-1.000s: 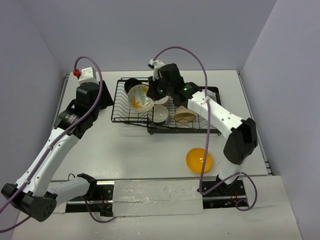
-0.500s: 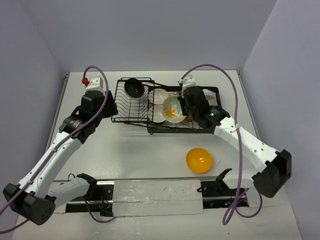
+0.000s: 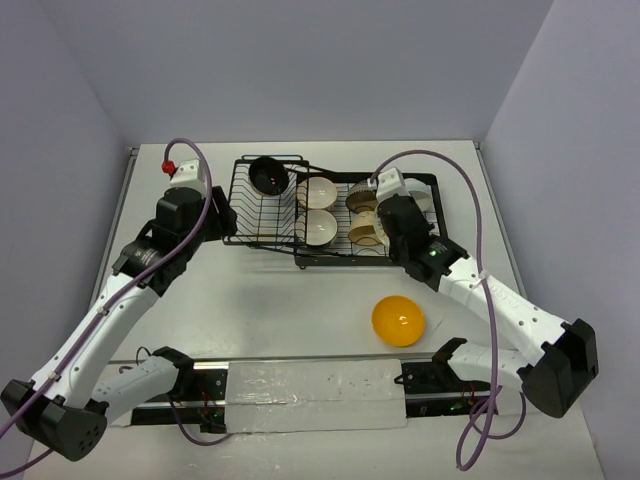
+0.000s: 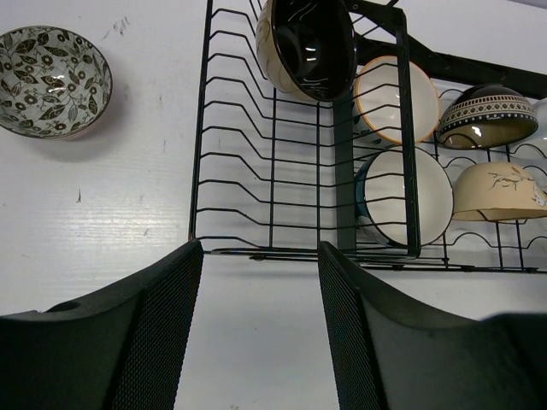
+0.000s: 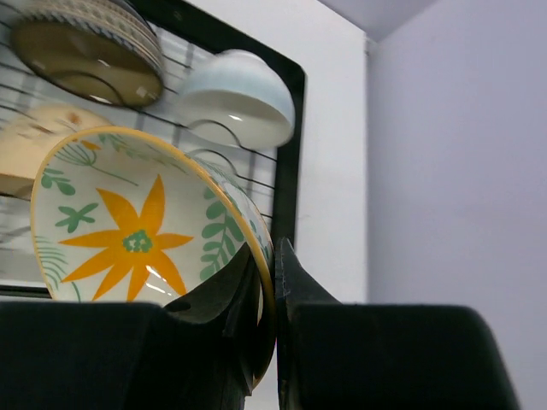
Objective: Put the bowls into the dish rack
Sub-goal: Insert the bowl into the dish rack.
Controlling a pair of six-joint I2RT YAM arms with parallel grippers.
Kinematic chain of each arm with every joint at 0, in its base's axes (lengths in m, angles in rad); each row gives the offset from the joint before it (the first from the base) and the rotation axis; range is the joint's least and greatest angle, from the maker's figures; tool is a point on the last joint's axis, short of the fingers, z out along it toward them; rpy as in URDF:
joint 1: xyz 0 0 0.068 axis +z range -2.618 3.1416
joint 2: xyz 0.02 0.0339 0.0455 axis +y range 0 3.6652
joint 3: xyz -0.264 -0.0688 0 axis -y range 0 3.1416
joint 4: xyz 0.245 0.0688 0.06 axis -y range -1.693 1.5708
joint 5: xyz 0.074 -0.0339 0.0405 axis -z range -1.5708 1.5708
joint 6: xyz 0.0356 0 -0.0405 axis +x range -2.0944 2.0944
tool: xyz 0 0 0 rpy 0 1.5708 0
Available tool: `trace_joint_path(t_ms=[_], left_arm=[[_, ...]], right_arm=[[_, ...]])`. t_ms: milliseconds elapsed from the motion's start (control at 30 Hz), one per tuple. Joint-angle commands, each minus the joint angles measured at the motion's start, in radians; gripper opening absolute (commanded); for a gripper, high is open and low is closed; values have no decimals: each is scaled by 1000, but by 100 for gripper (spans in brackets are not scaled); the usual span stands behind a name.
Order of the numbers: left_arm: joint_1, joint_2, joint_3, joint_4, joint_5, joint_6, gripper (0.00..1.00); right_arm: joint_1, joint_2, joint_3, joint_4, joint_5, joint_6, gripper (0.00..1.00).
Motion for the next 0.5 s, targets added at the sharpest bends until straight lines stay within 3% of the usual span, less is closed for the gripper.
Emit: trace_joint_path(t_ms=[0,167,300,467], left_arm=[[-11,-42,-13,33,-2,-4,62],[-23,-40,-10,33,3,-1,62],[-25,-46,-8,30,3,1,62],[-25,-52,-8,27,-5,5,62]], right_arm=[[6,-49,-83,258,180,-207,0],[3,-83,-131,375,217,-327,0],[2,-63,-181,554,233,-521,0],[-21,-53,-243,707,175,-697,0]])
